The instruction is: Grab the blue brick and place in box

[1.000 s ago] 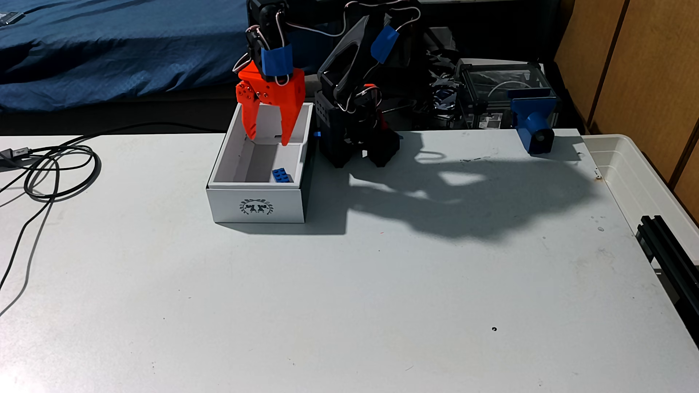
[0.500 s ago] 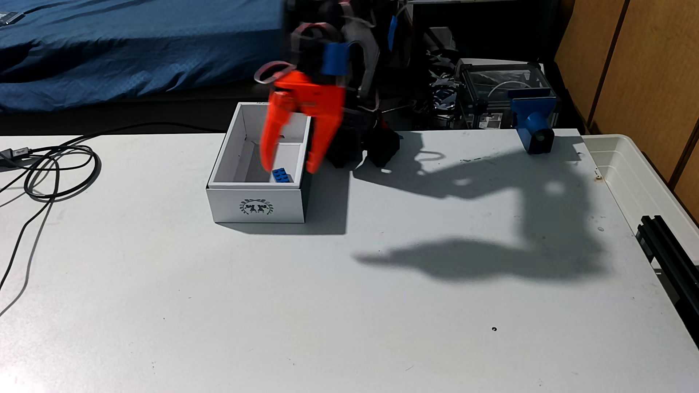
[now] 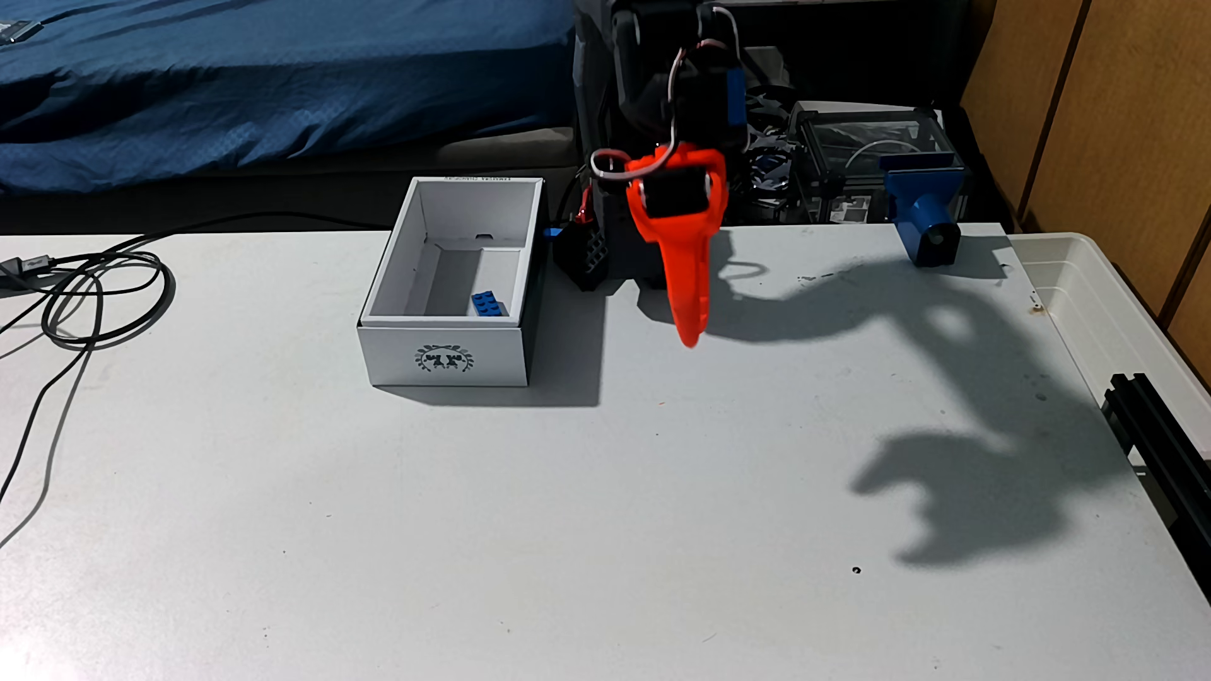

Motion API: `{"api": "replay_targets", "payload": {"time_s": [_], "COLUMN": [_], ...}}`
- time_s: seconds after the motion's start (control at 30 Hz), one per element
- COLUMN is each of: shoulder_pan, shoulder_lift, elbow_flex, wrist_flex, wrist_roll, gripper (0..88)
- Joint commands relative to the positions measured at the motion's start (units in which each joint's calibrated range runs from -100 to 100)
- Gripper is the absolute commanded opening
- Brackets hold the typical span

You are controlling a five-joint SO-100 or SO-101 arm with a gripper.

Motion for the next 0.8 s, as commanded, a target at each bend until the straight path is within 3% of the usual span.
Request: {"api": "replay_targets", "payload": {"time_s": [0.0,0.27,0.47,0.77], "shoulder_pan": [-0.3,0.5,1.6,1.7], "shoulder_lift": [-1.2,-4.2,-24.3,-52.4], "elbow_flex": [3.3,7.3,21.2,41.6], "wrist_flex": [-0.7,-3.4,-15.5,-18.6], "wrist_roll": [6.3,9.2,9.2,9.1], "gripper": [21.8,19.1,3.8,2.2]}}
